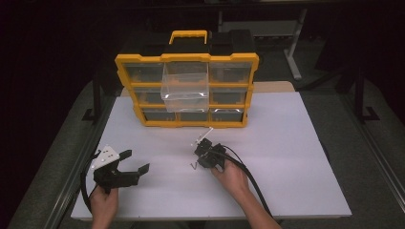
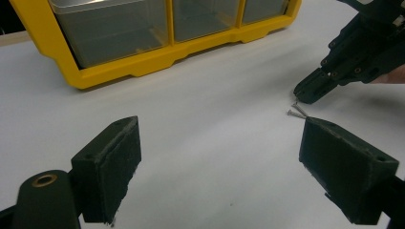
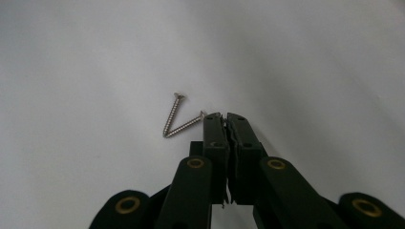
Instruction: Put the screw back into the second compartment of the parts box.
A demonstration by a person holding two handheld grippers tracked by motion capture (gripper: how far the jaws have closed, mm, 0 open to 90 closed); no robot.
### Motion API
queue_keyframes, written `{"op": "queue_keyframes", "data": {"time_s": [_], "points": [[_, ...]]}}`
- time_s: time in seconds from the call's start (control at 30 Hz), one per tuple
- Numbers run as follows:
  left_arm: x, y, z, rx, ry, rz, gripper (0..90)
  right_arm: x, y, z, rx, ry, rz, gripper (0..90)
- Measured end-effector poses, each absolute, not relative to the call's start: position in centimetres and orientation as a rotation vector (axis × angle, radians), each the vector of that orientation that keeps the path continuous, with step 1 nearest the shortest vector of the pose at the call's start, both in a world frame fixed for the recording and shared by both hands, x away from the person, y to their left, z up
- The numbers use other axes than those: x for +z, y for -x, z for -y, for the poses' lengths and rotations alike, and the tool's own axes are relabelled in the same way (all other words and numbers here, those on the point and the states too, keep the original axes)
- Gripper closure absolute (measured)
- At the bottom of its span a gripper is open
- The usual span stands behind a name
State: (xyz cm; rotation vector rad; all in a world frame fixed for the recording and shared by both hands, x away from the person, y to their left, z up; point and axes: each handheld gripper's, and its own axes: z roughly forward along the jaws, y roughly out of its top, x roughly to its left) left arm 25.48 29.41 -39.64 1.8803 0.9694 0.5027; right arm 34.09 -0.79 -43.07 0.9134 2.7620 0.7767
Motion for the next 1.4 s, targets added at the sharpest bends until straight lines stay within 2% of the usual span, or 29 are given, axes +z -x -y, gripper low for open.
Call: {"op": "queue_keyframes", "data": {"time_s": [0.37,0.7,1.03,1.4], "points": [[-39.6,-25.5,-29.5,0.502,-1.879,-0.975,13.9,-43.0,-34.4,1.6,0.830,-0.928,-2.796,87.3],[-39.6,-25.4,-29.4,0.504,-1.876,-0.970,13.9,-41.1,-34.3,3.6,0.960,-0.953,-2.785,87.1],[-39.6,-25.4,-29.4,0.504,-1.864,-0.973,13.9,-37.7,-34.8,7.0,1.076,-0.956,-2.754,86.9],[-39.6,-25.4,-29.5,0.503,-1.870,-0.980,13.9,-32.3,-36.1,10.4,1.192,-0.934,-2.710,86.8]]}}
